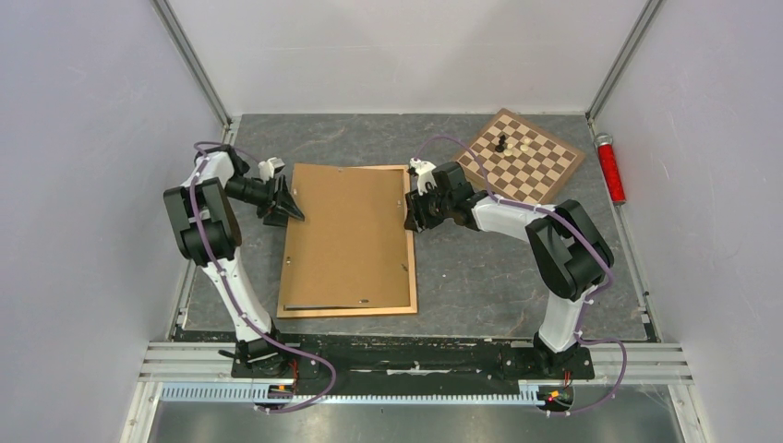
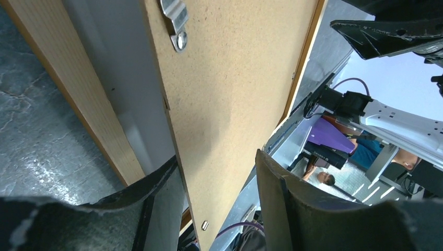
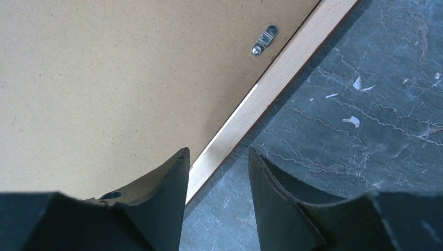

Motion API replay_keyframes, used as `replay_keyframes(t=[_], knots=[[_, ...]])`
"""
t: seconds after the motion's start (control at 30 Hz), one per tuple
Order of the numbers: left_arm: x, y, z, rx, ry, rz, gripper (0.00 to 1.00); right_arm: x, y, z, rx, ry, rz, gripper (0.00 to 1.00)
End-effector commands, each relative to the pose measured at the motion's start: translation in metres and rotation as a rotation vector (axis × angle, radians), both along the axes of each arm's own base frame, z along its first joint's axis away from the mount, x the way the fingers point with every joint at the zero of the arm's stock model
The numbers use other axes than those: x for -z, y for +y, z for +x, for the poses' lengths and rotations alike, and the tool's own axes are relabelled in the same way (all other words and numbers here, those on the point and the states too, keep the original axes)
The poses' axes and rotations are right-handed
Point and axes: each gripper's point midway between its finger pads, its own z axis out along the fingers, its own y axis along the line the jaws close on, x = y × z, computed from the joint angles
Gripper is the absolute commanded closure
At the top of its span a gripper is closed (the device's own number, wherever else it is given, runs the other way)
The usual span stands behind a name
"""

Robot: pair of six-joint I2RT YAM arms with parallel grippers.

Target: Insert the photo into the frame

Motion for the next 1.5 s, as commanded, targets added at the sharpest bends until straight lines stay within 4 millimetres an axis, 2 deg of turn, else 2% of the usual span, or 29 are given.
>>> replay_keyframes(t=[0.0,0.37,0.6,0.63,0.7,1.03,1.27,1.47], knots=[[-0.013,-0.004,0.008,-0.005,-0.029,0.029,0.43,-0.022,0.002,0.007,0.007,-0.060,0.036,0.52],[-0.009,-0.010,0.006,0.016,-0.040,0.104,0.43,-0.020,0.002,0.006,0.005,-0.056,0.034,0.52],[-0.007,-0.005,0.008,0.029,-0.067,0.261,0.42,-0.020,0.002,0.005,0.002,-0.054,0.036,0.52],[-0.006,-0.003,0.008,0.029,-0.067,0.284,0.42,-0.020,0.003,0.005,0.003,-0.053,0.037,0.52],[-0.006,0.000,0.007,0.028,-0.064,0.324,0.34,-0.021,0.003,0.005,0.002,-0.054,0.040,0.52],[-0.005,0.011,-0.002,0.035,-0.036,0.429,0.29,-0.026,0.004,0.003,0.002,-0.054,0.053,0.52],[-0.018,0.017,-0.005,0.034,-0.070,0.472,0.27,-0.032,0.003,0.003,0.002,-0.066,0.062,0.52],[-0.035,0.016,0.006,0.036,-0.214,0.529,0.27,-0.039,0.005,0.004,0.002,-0.084,0.070,0.50]])
